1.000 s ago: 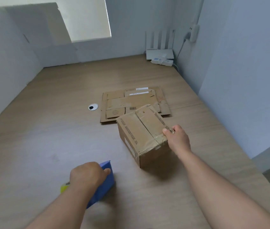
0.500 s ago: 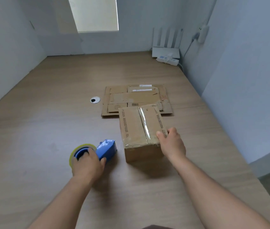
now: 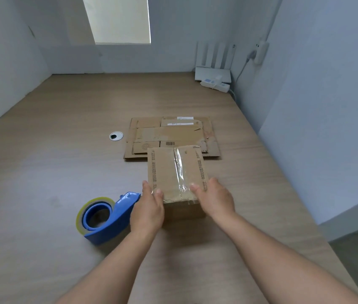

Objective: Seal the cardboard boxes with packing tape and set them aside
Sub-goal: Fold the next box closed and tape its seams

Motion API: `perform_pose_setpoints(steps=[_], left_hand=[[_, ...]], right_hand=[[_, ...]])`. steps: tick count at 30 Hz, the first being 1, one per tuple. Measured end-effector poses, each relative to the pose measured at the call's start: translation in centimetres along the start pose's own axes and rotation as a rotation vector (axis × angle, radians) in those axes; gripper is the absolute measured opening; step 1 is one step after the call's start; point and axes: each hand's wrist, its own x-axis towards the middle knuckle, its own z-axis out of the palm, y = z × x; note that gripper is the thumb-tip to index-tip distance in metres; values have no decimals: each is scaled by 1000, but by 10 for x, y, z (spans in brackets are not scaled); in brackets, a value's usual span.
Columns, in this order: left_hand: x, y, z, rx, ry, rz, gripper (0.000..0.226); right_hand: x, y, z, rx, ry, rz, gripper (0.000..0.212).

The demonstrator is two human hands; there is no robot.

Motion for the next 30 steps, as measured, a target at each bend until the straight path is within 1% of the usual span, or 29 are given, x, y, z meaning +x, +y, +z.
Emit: perform_pose_setpoints(steps=[1,2,3,4,5,6,7,8,9,11,14,16,19,21,23,25,27,30], left_hand=[[2,-4,-4,-39,-26,9,56],[4,-7,-7,-65,-49,31,55],[4,-8,-12,-76,-69,66,55],[3,-8,-16,-60,-89,108,58],[3,-5,-20,6,-115,154,63],[3,-1,-22,129,-144,189,72],[2,3,-24,286,-156,208,81],[1,7,-25,446,-145,216,89],[0,10,-25,569,-119,226,94],[1,12,-23,714,-73,260,95],[7,5,-21,841,-62,344,91],[15,-2,-26,843,-111,380,86],[21,-13,-40,737,-246,398,77],[22,-16,-50,620,-356,378,76],[23,-16,-59,499,-480,356,81],[27,-13,-67,452,-572,341,87],[31,-10,-70,496,-596,344,85],[33,-6,-69,597,-532,387,79]], right_hand=[[4,8,-4,25,-14,-45,43],[8,16,-10,53,-25,-88,38],[10,20,-16,85,-42,-127,36],[11,21,-23,104,-71,-164,39],[10,19,-30,76,-108,-199,54],[8,14,-35,-25,-147,-243,77],[6,8,-37,-182,-175,-291,101],[3,3,-38,-347,-184,-342,114],[3,1,-36,-470,-173,-395,118],[6,1,-34,-572,-154,-478,113],[12,16,-33,-584,-207,-559,97],[15,28,-34,-550,-242,-619,85],[17,40,-41,-471,-341,-664,71],[18,45,-47,-430,-412,-648,70],[21,44,-55,-427,-473,-609,78],[25,38,-65,-461,-499,-603,82],[28,32,-72,-480,-484,-620,77],[29,28,-71,-501,-439,-637,73]])
